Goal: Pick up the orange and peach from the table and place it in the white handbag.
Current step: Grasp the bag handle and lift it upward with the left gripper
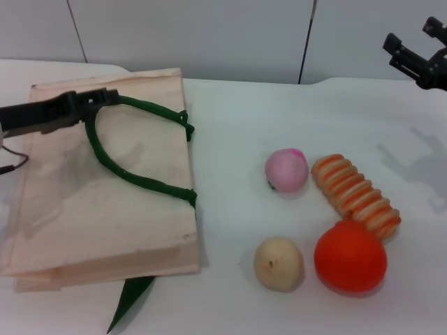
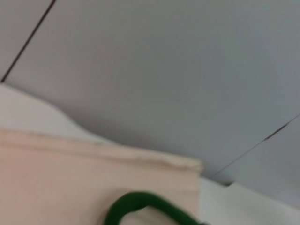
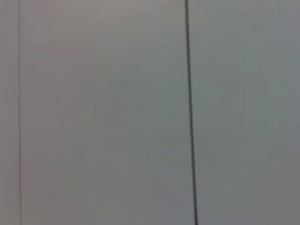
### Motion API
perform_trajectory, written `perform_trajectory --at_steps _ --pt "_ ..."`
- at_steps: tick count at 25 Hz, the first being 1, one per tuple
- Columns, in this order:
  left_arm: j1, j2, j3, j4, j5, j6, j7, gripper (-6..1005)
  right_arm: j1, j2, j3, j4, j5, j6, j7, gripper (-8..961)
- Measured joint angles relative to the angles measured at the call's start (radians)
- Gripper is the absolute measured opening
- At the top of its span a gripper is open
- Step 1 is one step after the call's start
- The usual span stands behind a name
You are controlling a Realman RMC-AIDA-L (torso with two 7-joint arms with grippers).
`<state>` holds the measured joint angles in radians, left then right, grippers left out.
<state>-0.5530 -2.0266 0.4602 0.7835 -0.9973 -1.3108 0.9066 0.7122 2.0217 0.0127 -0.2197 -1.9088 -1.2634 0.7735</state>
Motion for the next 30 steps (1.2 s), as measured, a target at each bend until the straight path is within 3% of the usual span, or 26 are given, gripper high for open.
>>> perform_trajectory --at_steps 7,12,19,30 --pt "-0.016 -0.003 0.0 0.054 0.199 0.052 -0.136 875 0.005 0.0 0.003 0.001 0.001 0.039 -0.004 870" --pt "-0.043 -0.003 0.0 0.037 0.269 0.102 -0.158 875 0.012 0.001 0.003 0.005 0.001 0.06 -0.006 867" --pt "-0.108 0.001 0.025 -0.049 0.3 0.198 -0.133 874 0.019 0.003 0.003 0.007 0.002 0.063 -0.007 863" --pt "-0.172 0.006 0.038 -0.131 0.393 0.22 -0.148 872 0.024 0.004 0.003 0.008 0.002 0.063 -0.003 856"
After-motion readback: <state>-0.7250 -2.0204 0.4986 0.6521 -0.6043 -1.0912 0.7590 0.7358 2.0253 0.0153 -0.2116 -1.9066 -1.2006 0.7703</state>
